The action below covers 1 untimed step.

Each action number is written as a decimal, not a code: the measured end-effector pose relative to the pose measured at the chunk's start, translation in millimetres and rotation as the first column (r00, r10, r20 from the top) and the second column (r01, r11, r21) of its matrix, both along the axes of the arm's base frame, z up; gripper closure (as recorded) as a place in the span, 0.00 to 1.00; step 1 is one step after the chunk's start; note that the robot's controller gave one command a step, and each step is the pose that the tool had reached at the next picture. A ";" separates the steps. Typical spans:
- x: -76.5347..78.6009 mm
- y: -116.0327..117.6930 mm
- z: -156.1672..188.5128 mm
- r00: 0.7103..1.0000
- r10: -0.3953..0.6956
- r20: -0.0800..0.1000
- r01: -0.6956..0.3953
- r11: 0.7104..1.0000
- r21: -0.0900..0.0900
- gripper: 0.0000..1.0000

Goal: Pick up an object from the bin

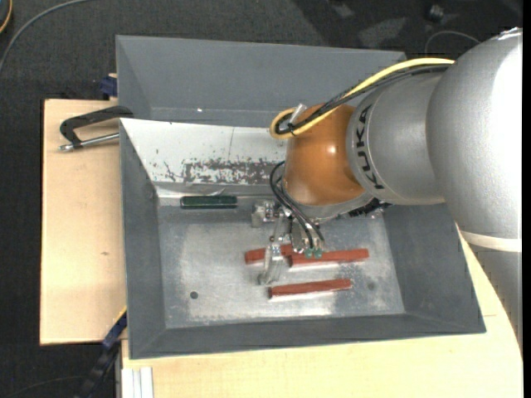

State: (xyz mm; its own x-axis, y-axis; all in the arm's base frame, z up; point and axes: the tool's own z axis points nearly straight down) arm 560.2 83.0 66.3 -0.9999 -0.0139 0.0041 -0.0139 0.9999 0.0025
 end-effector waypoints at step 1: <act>-7.7 -3.9 36.5 1.000 -0.014 0.010 0.014 1.000 0.000 0.00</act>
Offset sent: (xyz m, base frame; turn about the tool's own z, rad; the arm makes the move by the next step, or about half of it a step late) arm -0.0089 -0.0050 0.0337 0.0147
